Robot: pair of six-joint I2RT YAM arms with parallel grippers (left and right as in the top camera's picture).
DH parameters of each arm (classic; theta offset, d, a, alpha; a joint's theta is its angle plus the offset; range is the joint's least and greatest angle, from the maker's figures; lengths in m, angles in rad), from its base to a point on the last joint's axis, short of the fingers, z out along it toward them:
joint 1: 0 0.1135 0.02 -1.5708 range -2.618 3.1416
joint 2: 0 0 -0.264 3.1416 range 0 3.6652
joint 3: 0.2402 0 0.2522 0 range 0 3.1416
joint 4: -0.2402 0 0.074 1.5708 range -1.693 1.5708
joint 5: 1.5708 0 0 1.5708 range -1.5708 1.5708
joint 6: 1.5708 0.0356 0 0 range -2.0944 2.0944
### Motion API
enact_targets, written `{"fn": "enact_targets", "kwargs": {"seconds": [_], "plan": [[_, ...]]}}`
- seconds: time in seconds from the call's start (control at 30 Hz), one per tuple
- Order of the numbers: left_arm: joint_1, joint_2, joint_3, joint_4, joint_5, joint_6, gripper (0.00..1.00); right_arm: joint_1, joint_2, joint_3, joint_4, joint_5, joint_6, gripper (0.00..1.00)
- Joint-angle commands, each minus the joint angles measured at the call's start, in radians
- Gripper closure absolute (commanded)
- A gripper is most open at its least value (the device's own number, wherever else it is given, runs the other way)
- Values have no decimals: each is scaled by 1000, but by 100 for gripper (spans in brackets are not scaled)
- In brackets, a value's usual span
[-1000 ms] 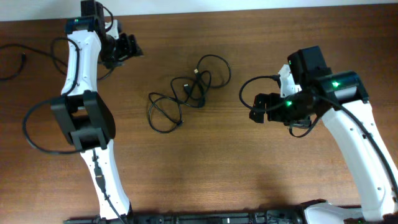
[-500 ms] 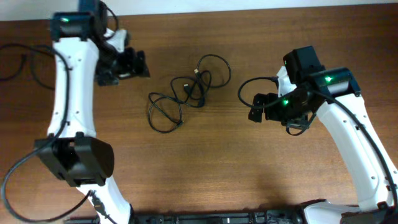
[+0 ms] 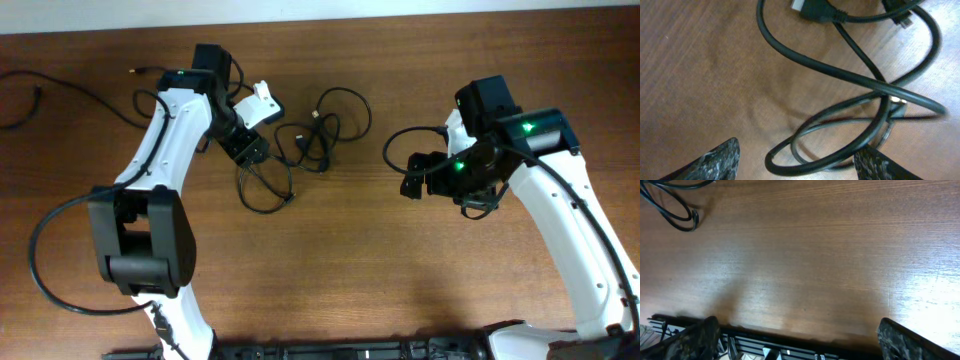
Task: Untangle cables
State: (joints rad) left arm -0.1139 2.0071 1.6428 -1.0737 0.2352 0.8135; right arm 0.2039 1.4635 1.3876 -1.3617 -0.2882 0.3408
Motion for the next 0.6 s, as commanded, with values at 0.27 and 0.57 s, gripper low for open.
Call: {"fn": "enact_targets", "kwargs": {"seconds": [0.27, 0.57], "plan": [[-2, -163, 25, 82, 165, -151, 100, 6, 3, -4, 11, 1, 9, 2], [-2, -708, 48, 459, 845, -282, 100, 6, 3, -4, 16, 1, 9, 2]]}}
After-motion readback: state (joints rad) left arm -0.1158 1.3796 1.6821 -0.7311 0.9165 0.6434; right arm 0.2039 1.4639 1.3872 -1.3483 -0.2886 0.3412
